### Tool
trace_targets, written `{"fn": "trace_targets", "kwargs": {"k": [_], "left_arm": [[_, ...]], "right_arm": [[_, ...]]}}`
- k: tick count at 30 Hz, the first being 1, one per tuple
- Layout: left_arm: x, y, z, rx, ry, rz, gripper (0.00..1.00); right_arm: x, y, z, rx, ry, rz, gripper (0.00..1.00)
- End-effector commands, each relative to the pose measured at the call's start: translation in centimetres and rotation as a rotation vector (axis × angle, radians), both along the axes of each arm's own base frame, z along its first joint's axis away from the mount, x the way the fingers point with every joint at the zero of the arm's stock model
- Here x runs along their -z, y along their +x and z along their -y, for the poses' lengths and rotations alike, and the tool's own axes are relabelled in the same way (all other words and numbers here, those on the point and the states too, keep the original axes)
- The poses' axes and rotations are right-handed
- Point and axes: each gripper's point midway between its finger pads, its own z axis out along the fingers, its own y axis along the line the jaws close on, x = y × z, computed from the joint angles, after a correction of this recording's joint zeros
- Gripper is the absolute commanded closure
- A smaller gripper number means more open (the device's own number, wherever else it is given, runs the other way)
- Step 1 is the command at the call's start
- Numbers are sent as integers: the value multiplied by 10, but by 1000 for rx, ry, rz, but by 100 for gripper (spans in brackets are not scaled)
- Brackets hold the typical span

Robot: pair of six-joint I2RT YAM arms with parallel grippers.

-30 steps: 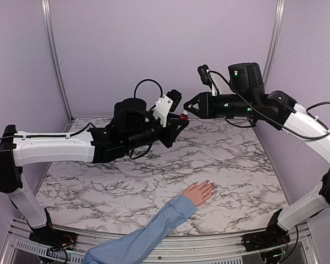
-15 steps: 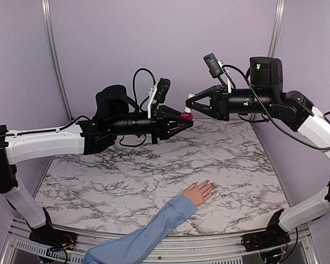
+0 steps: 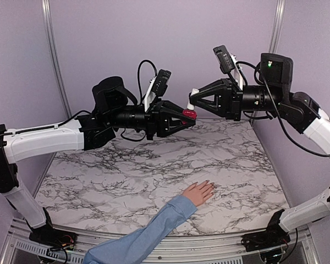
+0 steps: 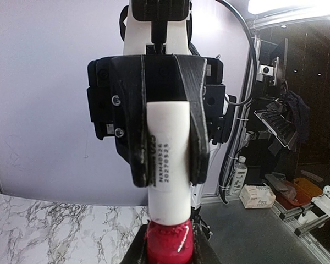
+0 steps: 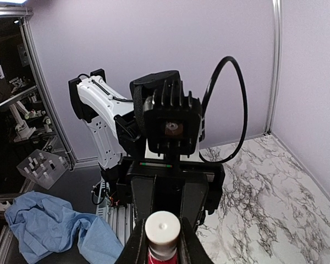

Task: Paint the nails
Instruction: Unscrew the nail polish bottle cap from the nail polish bottle.

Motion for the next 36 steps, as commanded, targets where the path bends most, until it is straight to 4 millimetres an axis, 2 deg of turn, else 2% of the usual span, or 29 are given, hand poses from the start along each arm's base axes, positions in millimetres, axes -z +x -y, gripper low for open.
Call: {"fn": "trace_targets", "kwargs": {"k": [1,2,8,12,14,20,27,30,36], "left_arm": [[-2,-2,1,-44,-27,35,100],[1,1,1,-64,-24,37,100],[14,18,1,-164,-4,37,100],[24,30,-1,-245,14,55,100],[29,36,-3,-286,28,75,100],[43,55,-8,-422,76,128,100],[52,72,-11,-543,118,185,100],[57,83,-12,-633,139,190,100],[65,95,-5,-791,175,197,100]], "right_arm": [[3,8,-8,21,0,8,78],[2,8,-7,30,0,3,69],[-2,12,0,69,5,-14,42],[4,20,3,125,-29,-55,29],[10,25,4,157,-61,-90,28],[37,45,5,274,-155,-250,29],[65,66,5,392,-232,-380,41],[68,74,6,445,-220,-418,48],[65,89,5,525,-126,-437,51]]}}
